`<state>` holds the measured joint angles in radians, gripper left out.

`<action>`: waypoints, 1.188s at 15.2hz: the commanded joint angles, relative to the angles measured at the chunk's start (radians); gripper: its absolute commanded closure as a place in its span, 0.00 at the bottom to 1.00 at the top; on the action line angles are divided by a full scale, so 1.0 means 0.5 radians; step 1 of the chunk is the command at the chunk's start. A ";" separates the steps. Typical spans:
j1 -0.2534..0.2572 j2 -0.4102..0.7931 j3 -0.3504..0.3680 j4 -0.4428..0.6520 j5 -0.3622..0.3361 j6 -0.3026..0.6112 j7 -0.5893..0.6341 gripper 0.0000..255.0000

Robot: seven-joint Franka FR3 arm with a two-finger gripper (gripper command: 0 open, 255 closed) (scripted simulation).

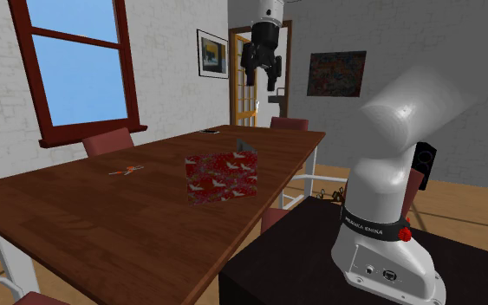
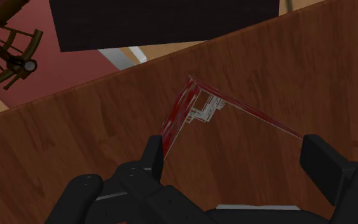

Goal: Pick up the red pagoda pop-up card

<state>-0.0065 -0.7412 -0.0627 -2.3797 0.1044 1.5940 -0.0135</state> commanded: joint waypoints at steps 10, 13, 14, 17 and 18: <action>-0.166 0.155 0.015 -0.515 0.210 0.793 0.391 0.00; -0.198 0.272 0.019 -0.646 0.304 1.087 0.496 0.00; -0.204 0.320 0.020 -0.684 0.341 1.188 0.527 0.00; -0.199 0.375 0.017 -0.733 0.372 1.297 0.520 0.00; -0.195 0.393 0.015 -0.749 0.380 1.330 0.509 0.00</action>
<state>-0.1057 -0.5610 -0.0535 -2.7477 0.2885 2.2353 0.2459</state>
